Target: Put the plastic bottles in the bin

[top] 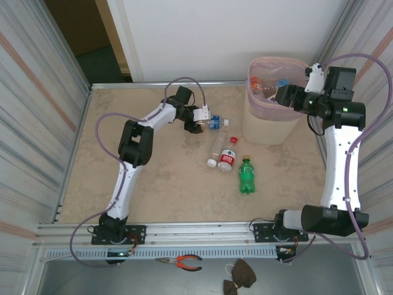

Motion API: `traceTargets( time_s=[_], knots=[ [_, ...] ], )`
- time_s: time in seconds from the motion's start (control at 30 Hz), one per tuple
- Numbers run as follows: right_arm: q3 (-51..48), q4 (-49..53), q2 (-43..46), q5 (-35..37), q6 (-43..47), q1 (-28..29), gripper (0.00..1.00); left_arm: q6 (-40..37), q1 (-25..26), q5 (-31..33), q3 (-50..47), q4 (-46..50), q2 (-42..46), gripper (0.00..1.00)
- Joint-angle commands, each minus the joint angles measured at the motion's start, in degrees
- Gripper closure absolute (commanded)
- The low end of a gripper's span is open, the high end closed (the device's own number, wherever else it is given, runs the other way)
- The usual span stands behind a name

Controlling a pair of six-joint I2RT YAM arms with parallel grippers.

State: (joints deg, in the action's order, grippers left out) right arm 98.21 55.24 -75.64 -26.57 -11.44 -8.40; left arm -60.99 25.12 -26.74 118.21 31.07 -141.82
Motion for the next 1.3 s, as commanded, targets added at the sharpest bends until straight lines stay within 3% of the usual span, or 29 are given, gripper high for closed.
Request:
traceTargets(
  time_s=[0.0, 0.43, 0.97, 1.1, 1.27],
  knots=[
    [-0.3, -1.5, 1.8, -0.1, -0.6, -0.3, 0.33, 2.7, -0.5, 0.2, -3.4, -2.3, 5.8, 0.43],
    [-8.5, -14.0, 6.5, -5.4, -4.9, 1.6, 0.34, 19.7, -1.0, -3.0, -20.1, -15.1, 23.1, 0.49],
    [-22.0, -40.0, 14.8, -13.3, -6.8, 8.7, 0.30, 54.6, -0.3, -16.6, -39.3, -46.0, 44.8, 0.50],
    [-23.7, -45.4, 16.3, -14.4, -4.6, 13.0, 0.28, 58.5, 1.3, -17.4, -40.8, -49.0, 49.1, 0.50],
    [-23.0, -49.1, 17.0, -14.9, -2.0, 19.5, 0.24, 57.4, 5.5, -16.8, -41.8, -49.8, 54.5, 0.50]
  ],
)
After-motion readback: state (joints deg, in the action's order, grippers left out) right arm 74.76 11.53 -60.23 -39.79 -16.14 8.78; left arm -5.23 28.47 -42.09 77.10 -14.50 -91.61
